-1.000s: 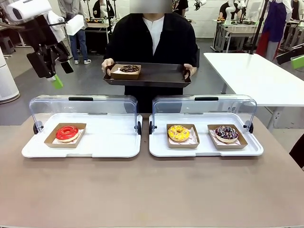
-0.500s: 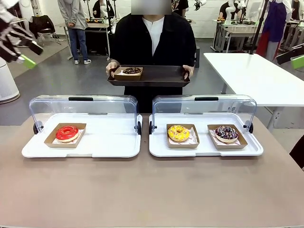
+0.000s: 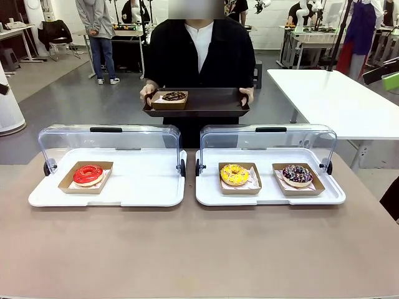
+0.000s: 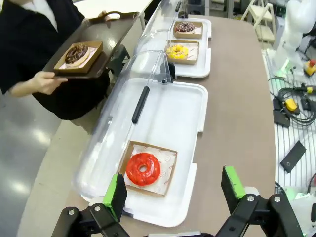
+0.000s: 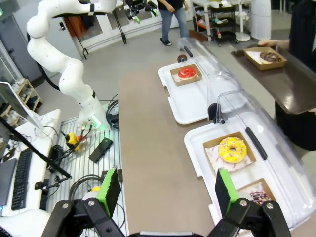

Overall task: Provide the desired donut to the person.
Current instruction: Pick up and lift the Paper togo box containing the Donut pointed at by the person.

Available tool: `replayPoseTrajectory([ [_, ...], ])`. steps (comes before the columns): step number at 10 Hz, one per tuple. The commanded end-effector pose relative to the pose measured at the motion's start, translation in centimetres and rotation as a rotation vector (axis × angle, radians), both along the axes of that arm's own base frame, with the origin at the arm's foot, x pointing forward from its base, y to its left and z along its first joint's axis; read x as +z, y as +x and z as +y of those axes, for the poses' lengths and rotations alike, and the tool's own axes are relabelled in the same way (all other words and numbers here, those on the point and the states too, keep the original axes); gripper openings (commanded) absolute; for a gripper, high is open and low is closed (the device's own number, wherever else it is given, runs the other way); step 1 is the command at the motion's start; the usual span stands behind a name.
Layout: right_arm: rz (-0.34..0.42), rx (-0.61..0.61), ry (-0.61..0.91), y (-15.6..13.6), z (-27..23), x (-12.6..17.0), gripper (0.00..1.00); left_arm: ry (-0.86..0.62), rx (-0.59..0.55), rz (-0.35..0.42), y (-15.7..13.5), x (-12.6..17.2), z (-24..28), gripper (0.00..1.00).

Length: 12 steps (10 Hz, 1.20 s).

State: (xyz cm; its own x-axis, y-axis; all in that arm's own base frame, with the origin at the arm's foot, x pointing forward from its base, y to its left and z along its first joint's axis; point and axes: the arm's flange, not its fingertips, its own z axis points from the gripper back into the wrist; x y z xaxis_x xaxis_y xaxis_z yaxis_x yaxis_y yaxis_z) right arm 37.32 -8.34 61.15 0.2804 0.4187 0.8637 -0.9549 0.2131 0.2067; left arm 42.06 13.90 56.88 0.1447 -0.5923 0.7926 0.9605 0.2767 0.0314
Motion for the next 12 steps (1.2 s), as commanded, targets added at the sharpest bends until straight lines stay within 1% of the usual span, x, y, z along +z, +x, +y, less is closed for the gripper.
replayPoseTrajectory([
  [1,-0.007,0.011,0.006,0.0,0.1,0.0,1.00,-0.067,0.001,0.006,0.5,-0.5,2.0,1.00],
  [4,-0.007,0.011,0.006,0.0,0.1,0.0,1.00,-0.088,-0.011,-0.003,-0.3,-1.4,3.7,1.00],
  [6,-0.007,0.011,0.006,0.0,0.1,0.0,1.00,-0.093,-0.031,-0.003,-0.5,-1.6,3.9,1.00],
  [7,-0.007,0.011,0.006,0.0,0.1,0.0,1.00,-0.075,-0.067,-0.007,-0.5,-1.4,3.3,1.00],
  [8,-0.007,0.011,0.006,0.0,0.1,0.0,1.00,-0.074,0.000,0.024,-0.8,-1.7,3.5,1.00],
  [12,-0.007,0.011,0.006,0.0,0.1,0.0,1.00,-0.074,0.000,0.024,-0.8,-1.7,3.5,1.00],
])
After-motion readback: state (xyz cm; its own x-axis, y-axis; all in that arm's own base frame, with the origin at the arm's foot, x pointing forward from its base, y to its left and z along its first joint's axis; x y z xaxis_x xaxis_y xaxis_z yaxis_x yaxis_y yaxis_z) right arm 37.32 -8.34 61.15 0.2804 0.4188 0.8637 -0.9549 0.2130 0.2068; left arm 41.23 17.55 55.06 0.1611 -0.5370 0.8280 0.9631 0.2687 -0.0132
